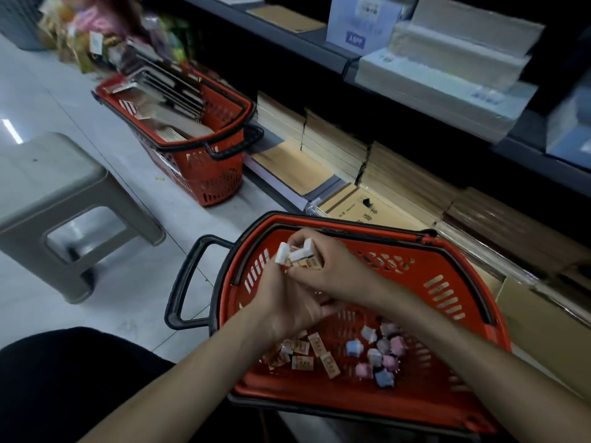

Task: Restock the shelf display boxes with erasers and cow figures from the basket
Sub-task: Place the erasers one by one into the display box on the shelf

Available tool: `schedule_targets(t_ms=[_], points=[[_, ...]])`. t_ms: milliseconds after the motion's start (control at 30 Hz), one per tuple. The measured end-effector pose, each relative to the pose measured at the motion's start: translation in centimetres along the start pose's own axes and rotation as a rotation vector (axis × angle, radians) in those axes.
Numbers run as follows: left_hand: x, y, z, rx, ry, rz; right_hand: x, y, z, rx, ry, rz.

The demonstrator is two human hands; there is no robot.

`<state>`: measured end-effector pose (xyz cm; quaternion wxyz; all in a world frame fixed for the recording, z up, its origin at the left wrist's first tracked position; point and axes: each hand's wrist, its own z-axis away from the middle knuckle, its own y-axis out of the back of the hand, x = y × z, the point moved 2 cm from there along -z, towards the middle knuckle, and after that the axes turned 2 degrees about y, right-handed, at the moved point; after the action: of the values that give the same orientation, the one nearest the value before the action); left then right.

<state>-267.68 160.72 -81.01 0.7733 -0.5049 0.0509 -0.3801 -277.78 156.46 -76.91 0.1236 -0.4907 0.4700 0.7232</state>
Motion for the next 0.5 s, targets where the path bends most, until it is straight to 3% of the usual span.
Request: schedule_targets(t_ms=[200, 333, 500], points=[[0.3, -1.3, 0.1, 0.062, -0.057, 0.002, -0.5, 1.6, 0.9, -0.107, -0.006, 0.354], [-0.7, -3.1, 0.2, 0.076, -0.061, 0.031, -0.5, 2.7, 2.2, -0.055, -0.039, 0.59], [-2.5, -5.7, 1.8, 0.125, -0.09, 0.097, -2.6, 5.0, 5.1, 0.063, -0.009, 0.438]])
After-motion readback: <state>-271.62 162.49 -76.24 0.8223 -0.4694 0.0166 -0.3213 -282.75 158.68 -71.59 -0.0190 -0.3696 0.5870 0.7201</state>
